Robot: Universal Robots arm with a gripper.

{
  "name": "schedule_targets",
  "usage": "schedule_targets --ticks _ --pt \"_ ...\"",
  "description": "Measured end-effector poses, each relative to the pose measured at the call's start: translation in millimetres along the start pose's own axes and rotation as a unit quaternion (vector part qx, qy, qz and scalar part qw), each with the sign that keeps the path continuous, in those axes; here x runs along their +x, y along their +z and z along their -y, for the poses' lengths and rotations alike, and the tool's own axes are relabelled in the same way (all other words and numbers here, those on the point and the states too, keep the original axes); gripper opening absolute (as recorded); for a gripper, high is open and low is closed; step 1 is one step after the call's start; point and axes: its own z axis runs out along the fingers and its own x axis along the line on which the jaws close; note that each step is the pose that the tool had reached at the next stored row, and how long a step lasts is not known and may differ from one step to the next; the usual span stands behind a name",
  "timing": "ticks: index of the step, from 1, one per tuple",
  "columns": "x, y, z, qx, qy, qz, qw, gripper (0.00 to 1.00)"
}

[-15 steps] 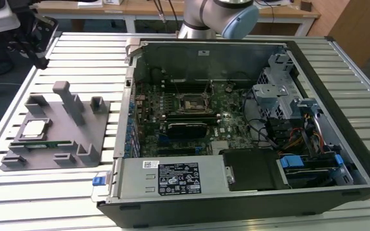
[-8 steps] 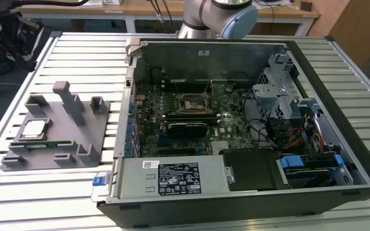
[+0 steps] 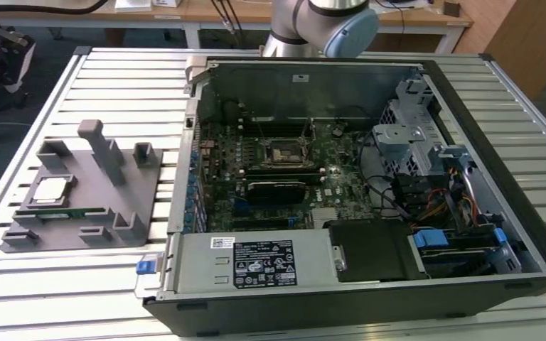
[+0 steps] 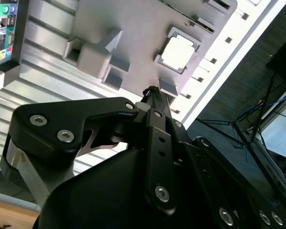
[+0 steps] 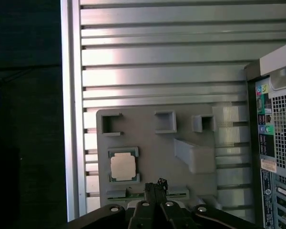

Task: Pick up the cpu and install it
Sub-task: 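Reach for the cpu, then pick up the cpu and move it towards the insertion slot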

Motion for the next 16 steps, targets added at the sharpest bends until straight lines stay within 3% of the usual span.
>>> schedule_targets --ticks 11,13,16 --pt "40.4 4.3 2.6 0.0001 -0.001 -0.0018 1.0000 0.11" --pt "44.9 4.8 3.0 0.0001 -0.001 -0.0020 1.0000 0.11" --pt "45.7 4.8 3.1 0.0001 -0.001 -0.0020 1.0000 0.11"
